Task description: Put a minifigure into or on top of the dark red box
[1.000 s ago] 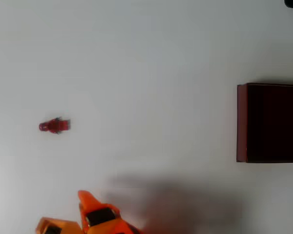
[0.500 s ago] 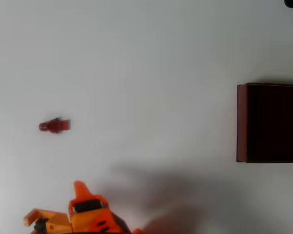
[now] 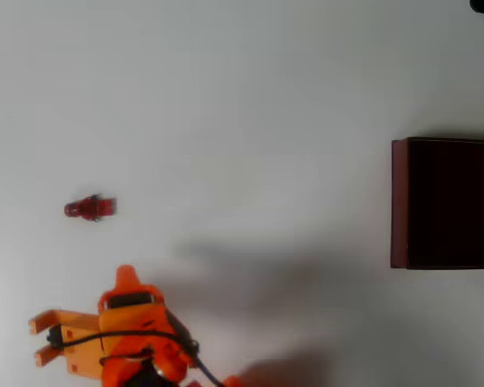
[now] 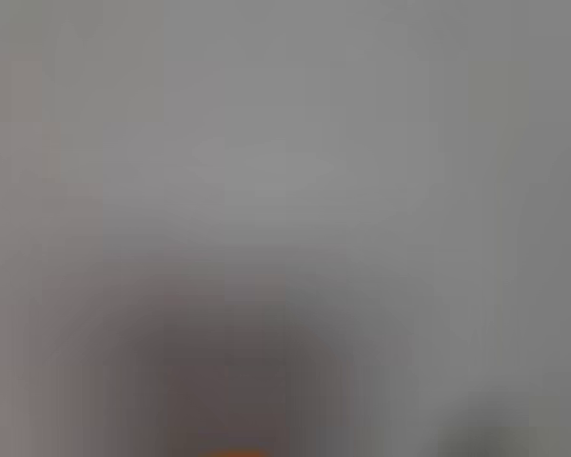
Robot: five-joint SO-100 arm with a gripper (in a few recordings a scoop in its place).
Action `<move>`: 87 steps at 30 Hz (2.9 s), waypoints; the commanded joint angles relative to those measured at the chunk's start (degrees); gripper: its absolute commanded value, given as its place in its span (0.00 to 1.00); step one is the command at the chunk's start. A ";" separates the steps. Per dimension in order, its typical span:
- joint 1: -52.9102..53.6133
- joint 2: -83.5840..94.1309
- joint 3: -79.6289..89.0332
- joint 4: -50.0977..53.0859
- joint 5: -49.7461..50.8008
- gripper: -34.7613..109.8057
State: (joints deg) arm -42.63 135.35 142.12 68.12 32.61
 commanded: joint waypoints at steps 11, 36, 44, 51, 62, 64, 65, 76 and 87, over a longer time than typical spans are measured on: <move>-4.13 -11.87 -11.34 -2.46 7.03 0.40; -11.16 -28.48 -27.60 4.92 12.66 0.40; -14.50 -29.88 -28.56 2.99 16.17 0.40; -13.10 -53.61 -51.24 7.82 9.84 0.39; -7.12 -59.94 -63.46 12.22 1.93 0.39; -5.71 -58.54 -61.52 11.87 1.14 0.39; -4.92 -57.83 -60.38 11.25 0.79 0.39; 1.32 -56.51 -59.33 10.11 1.76 0.38; 3.69 -50.71 -49.39 3.25 6.50 0.39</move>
State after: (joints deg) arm -39.02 80.60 91.58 72.33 38.23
